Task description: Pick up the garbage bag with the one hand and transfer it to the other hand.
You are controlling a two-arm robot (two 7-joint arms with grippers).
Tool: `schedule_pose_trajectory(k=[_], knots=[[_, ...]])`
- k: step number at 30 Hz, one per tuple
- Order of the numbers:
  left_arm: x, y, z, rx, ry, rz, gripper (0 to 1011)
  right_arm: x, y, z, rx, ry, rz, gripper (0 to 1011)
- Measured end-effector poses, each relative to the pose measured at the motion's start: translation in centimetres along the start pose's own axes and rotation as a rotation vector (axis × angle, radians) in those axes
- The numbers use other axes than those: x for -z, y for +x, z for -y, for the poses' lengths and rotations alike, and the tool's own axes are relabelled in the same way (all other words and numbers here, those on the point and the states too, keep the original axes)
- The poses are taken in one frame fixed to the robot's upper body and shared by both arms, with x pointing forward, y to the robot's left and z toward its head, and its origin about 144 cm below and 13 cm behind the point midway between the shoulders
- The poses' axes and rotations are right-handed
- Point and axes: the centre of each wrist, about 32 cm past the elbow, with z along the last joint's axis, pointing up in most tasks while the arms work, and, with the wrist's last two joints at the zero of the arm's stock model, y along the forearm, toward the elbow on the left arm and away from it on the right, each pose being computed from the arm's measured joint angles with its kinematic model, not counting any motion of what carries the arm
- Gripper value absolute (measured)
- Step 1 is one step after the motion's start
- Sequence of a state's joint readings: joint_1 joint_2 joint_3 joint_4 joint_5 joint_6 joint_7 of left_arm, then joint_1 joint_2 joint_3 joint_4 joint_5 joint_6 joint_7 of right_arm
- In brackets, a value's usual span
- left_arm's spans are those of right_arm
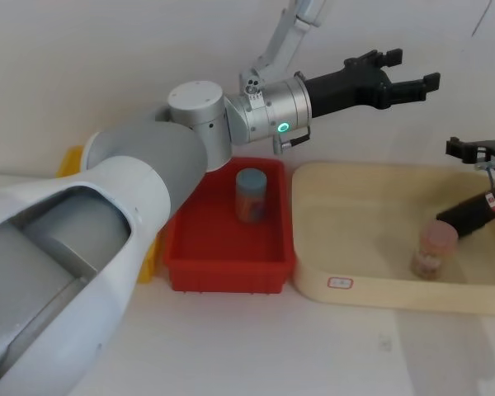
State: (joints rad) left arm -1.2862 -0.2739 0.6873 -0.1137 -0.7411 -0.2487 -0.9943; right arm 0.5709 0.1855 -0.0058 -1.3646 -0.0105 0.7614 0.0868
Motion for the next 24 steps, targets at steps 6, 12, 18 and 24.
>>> schedule_pose_trajectory(k=[6, 12, 18, 24], knots=[[0.0, 0.0, 0.0, 0.0, 0.0, 0.0, 1000, 0.1, 0.5, -0.4, 0.015, -0.013, -0.023, 1000], [0.0, 0.0, 0.0, 0.0, 0.0, 0.0, 1000, 0.2, 0.8, -0.7, 0.023, -0.02, -0.035, 999], [0.0, 0.0, 0.0, 0.0, 0.0, 0.0, 1000, 0.2, 1.0, -0.8, 0.03, -0.025, -0.045, 1000], [0.0, 0.0, 0.0, 0.0, 0.0, 0.0, 1000, 0.3, 1.1, -0.9, 0.033, -0.027, -0.049, 1000]])
